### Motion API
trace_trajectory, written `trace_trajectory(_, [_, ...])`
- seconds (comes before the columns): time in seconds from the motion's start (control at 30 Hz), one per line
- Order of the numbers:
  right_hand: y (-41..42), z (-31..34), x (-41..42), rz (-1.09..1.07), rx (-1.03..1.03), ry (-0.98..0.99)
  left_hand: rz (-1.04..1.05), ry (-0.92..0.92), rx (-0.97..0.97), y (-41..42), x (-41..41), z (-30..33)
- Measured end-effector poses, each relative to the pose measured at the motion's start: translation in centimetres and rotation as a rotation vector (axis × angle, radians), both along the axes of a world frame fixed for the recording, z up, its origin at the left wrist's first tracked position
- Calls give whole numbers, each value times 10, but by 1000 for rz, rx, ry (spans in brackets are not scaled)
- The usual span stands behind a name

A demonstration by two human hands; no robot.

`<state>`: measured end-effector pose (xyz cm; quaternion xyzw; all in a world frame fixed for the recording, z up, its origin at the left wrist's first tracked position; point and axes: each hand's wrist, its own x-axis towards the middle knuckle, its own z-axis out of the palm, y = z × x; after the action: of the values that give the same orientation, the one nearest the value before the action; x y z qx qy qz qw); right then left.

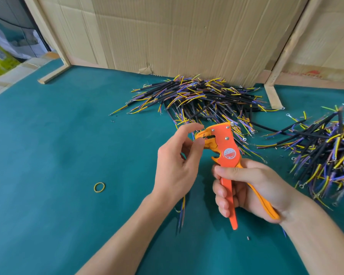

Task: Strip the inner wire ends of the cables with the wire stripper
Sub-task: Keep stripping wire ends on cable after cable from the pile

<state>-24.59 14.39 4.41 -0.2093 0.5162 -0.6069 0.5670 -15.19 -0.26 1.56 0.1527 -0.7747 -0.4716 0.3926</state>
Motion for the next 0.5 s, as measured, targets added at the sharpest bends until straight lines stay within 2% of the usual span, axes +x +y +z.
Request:
trace_trajectory(0.27, [-3,0,1,-1,20,39,-7,-108,-169,-9,-1,-1])
trace_trajectory(0.5, [-2,0,1,0,14,18,12,-95,8,-6,-2,-1])
